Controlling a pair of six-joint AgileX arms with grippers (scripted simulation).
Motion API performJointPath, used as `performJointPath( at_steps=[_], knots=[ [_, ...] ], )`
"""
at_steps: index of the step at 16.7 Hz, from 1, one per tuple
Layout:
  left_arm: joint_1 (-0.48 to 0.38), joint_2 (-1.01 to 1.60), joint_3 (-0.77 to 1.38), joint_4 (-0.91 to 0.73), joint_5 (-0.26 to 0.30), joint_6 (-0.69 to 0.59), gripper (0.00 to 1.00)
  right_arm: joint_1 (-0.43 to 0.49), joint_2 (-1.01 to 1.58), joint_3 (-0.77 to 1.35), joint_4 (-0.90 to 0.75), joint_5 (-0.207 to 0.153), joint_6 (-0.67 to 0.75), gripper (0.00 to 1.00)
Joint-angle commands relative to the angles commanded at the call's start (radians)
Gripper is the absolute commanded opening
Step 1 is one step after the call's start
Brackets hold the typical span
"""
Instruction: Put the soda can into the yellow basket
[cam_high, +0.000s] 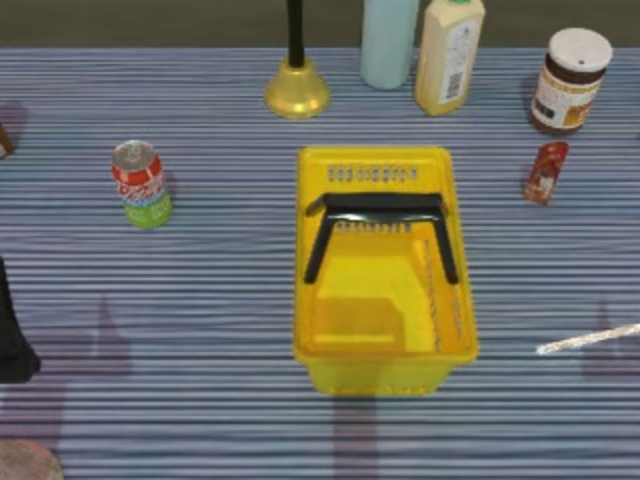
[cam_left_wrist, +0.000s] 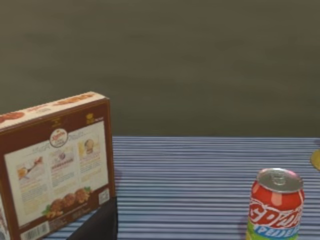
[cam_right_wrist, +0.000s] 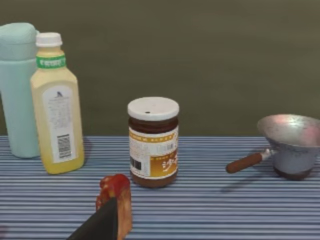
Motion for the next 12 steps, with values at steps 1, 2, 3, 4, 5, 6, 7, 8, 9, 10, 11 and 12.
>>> performJointPath(
  at_steps=[1,2,3,4,5,6,7,8,9,10,11,12],
  knots=[
    [0.000,0.000,0.000,0.000,0.000,0.000,1.00,0.000,0.000,0.000,0.000,0.000,0.000,1.00],
    [0.000,0.000,0.000,0.000,0.000,0.000,1.00,0.000,0.000,0.000,0.000,0.000,0.000,1.00],
    [-0.002,0.010,0.008,-0.009,0.001,0.003,1.00,0.000,0.000,0.000,0.000,0.000,0.000,1.00],
    [-0.006,0.030,0.024,-0.029,0.003,0.010,1.00,0.000,0.000,0.000,0.000,0.000,0.000,1.00],
    [-0.012,0.060,0.049,-0.058,0.006,0.019,1.00,0.000,0.000,0.000,0.000,0.000,0.000,1.00],
    [-0.020,0.100,0.082,-0.095,0.009,0.032,1.00,0.000,0.000,0.000,0.000,0.000,0.000,1.00],
    [-0.029,0.151,0.123,-0.140,0.013,0.048,1.00,0.000,0.000,0.000,0.000,0.000,0.000,1.00],
    [-0.039,0.212,0.173,-0.192,0.018,0.066,1.00,0.000,0.000,0.000,0.000,0.000,0.000,1.00],
    [-0.050,0.284,0.231,-0.249,0.023,0.087,1.00,0.000,0.000,0.000,0.000,0.000,0.000,1.00],
    [-0.062,0.363,0.298,-0.309,0.028,0.109,1.00,0.000,0.000,0.000,0.000,0.000,0.000,1.00],
    [-0.075,0.448,0.372,-0.372,0.032,0.134,1.00,0.000,0.000,0.000,0.000,0.000,0.000,1.00],
    [-0.087,0.537,0.453,-0.436,0.037,0.159,1.00,0.000,0.000,0.000,0.000,0.000,0.000,1.00]
  ],
)
